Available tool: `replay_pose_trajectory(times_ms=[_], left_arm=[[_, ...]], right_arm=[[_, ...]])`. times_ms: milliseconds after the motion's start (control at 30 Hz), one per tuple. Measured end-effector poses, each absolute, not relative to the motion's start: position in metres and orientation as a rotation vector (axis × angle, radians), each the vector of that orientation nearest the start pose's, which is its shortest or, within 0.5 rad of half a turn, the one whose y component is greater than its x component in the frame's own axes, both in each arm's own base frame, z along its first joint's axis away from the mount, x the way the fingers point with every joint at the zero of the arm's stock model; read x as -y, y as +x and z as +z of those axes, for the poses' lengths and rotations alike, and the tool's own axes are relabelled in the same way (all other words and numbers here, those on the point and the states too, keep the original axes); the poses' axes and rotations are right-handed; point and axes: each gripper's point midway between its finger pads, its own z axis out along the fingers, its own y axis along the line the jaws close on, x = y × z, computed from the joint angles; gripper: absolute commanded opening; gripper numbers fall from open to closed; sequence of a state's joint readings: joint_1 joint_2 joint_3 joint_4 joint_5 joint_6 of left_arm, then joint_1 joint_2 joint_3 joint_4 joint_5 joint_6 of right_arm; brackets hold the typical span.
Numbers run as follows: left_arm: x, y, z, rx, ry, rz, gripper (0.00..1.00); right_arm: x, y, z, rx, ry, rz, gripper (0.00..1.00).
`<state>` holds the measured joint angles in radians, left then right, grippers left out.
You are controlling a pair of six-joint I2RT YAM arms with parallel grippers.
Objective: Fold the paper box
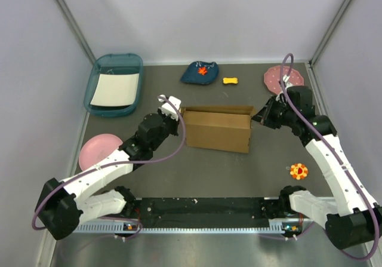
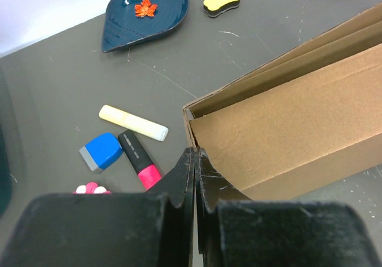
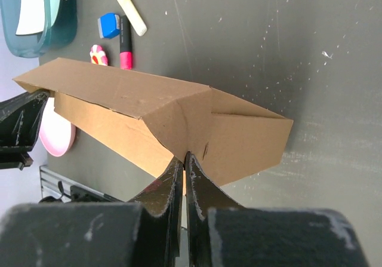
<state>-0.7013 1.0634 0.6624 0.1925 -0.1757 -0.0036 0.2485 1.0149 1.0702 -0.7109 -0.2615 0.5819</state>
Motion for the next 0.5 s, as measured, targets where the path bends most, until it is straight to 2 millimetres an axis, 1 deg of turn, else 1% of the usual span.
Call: replay_pose_trajectory(times_ms=[133,367,500], left_arm=[[0.219,0.303,0.212,-1.718,0.518,-0.316,0.0],[0.224,0.306,0.212,-1.713,0.556,-0.243,0.0],[0.227,0.307,0.212,-1.713,0.587,-0.188,0.0]], right_arm=[[-0.132,0.264,0.239,-2.296,0.267,0.762,0.0],[-0.125,0.262,0.238,-2.303,0.315,0.829,0.0],[-0.122,0.262,0.242,-2.293,0.343,0.873,0.0]])
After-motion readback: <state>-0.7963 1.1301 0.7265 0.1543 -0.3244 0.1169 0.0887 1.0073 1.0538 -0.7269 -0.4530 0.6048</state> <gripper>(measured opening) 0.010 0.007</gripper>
